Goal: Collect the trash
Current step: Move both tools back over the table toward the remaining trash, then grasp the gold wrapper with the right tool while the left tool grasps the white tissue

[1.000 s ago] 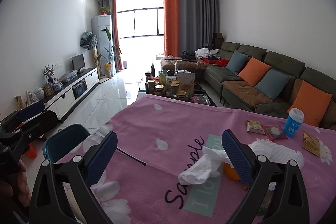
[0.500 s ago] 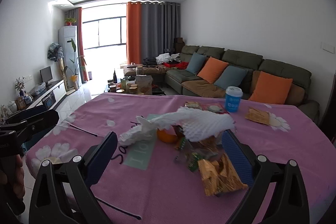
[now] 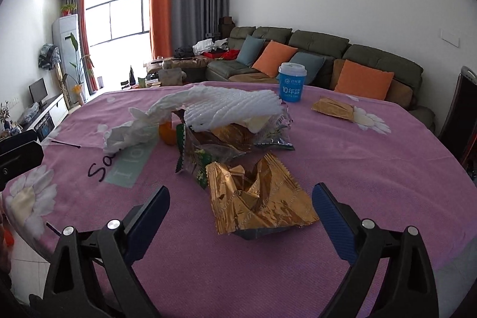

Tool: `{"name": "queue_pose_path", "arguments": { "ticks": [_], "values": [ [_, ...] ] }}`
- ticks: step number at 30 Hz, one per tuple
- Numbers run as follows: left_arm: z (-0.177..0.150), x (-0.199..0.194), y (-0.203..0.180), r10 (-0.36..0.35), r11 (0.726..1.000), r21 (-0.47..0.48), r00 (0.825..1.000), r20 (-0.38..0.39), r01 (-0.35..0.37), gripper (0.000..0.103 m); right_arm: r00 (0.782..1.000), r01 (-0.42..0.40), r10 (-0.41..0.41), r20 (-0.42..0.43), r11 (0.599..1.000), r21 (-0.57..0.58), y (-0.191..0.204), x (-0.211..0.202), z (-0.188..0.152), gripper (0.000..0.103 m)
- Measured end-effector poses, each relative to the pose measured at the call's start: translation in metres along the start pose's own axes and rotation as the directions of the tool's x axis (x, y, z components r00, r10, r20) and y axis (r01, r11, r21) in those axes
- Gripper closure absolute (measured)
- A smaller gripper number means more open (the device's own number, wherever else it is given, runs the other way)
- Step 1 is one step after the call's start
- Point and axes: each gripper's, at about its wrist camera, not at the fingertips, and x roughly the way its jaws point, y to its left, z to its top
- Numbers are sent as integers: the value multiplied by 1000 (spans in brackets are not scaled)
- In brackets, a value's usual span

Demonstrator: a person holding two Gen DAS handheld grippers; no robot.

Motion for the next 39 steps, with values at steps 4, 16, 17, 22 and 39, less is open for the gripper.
{"name": "queue_pose_path", "arguments": {
  "ticks": [4,16,17,22,39],
  "values": [
    [2,14,2,-10,1000,-10,999,-32,9,6,999,13,-14,-37,999,-33,0,12,-1,28],
    [19,63,-7,-44,999,25,996,-84,46,6,996,-1,-4,-91,999,-46,-8,19,-2,83],
    [20,67,-8,-40,999,31,995,-86,43,6,997,1,-4,-83,999,-36,-10,16,-1,85],
    [27,93,-10,-44,998,41,991,-128,49,6,999,0,1,-41,1000,25,-20,1,8,87],
    [41,165,32,-44,995,-101,957,-287,16,42,1000,-4,3,10,996,90,-34,-14,21,87]
  ]
}}
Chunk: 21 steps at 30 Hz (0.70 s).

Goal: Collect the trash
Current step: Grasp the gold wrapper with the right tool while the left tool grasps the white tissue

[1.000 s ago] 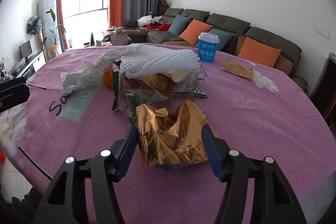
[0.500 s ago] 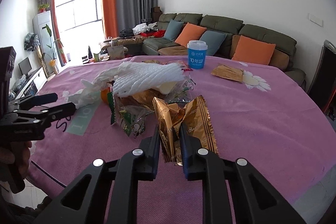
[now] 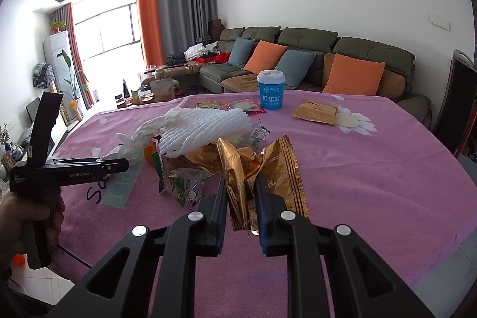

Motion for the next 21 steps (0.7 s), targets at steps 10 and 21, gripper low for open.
{"name": "queue_pose_path", "arguments": {
  "ticks": [10,21],
  "values": [
    [-11,1,6,-35,999,-12,999,-5,35,91,1000,-2,2,28,1000,-7,5,-12,2,87],
    [-28,-70,1,-107,994,10,988,110,107,93,996,-44,46,79,999,-29,20,-29,9,87]
  ]
}}
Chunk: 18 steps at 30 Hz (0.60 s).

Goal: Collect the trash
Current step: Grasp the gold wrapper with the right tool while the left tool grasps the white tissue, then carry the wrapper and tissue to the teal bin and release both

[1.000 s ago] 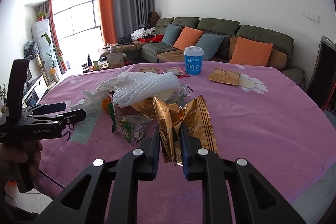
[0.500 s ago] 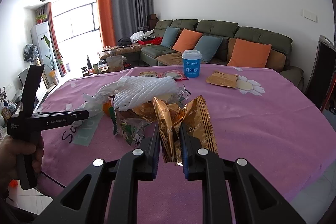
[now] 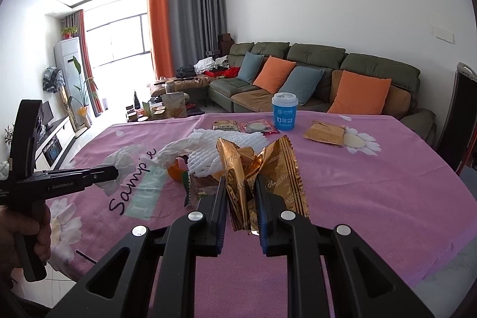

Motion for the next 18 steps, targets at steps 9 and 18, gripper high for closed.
{"name": "queue_pose_path", "arguments": {
  "ticks": [9,18],
  "values": [
    [-18,-74,-2,9,1000,27,992,124,-12,93,993,-105,108,46,993,-55,39,-12,10,87],
    [-29,-141,6,69,996,45,966,250,-82,93,970,-221,232,75,967,-125,84,-19,27,87]
  ]
}}
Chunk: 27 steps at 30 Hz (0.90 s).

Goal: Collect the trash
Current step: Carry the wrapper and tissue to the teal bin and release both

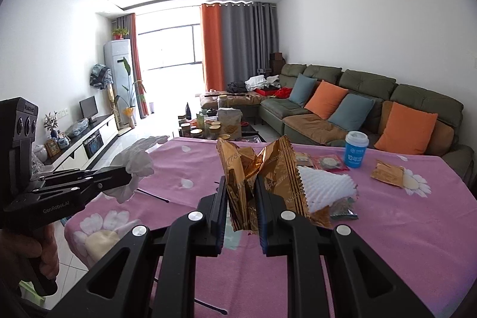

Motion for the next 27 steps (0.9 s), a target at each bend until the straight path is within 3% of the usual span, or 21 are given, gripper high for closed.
{"name": "queue_pose_path", "arguments": {
  "ticks": [8,16,27],
  "values": [
    [-1,-54,51,155,986,-76,986,57,-151,93,987,-159,159,-3,987,-40,50,22,20,87],
    [-5,-105,104,320,940,-151,944,77,-306,92,953,-304,301,-42,947,-100,113,55,33,87],
    [-22,-159,153,455,875,-212,889,50,-436,92,891,-452,435,-132,878,-155,188,93,40,87]
  ]
}}
